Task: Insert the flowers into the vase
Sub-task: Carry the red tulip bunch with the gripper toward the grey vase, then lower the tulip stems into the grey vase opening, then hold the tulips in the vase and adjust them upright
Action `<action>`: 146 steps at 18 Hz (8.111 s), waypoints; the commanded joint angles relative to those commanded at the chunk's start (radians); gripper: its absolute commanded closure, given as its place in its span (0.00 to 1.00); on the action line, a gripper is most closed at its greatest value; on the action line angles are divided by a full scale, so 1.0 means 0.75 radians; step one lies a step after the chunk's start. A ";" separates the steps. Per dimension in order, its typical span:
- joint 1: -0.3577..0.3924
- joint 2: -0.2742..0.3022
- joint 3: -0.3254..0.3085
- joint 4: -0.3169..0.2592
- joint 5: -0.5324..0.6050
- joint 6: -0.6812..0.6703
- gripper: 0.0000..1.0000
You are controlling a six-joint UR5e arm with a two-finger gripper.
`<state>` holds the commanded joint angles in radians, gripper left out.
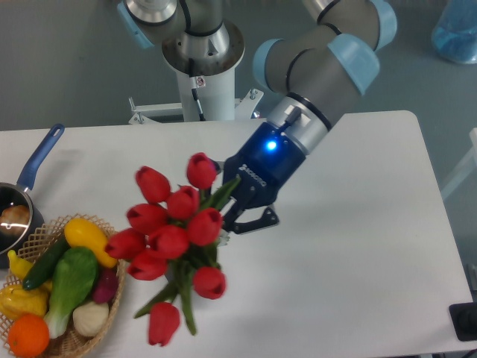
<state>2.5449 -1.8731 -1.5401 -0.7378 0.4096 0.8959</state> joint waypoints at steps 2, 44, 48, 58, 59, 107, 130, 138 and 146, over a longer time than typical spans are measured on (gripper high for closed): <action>0.000 0.016 -0.010 0.000 0.002 0.000 0.85; 0.020 -0.026 -0.250 0.000 -0.337 0.082 0.84; 0.018 -0.055 -0.254 0.000 -0.337 0.141 0.84; 0.016 -0.057 -0.286 0.000 -0.329 0.172 0.81; 0.014 -0.059 -0.294 0.000 -0.329 0.176 0.82; 0.067 -0.112 -0.507 0.000 -0.333 0.603 0.78; 0.076 -0.114 -0.552 0.000 -0.331 0.687 0.73; 0.076 -0.116 -0.552 -0.002 -0.329 0.691 0.69; 0.076 -0.123 -0.552 -0.002 -0.329 0.710 0.59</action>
<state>2.6016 -1.9650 -1.9543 -0.7394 0.1626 1.4281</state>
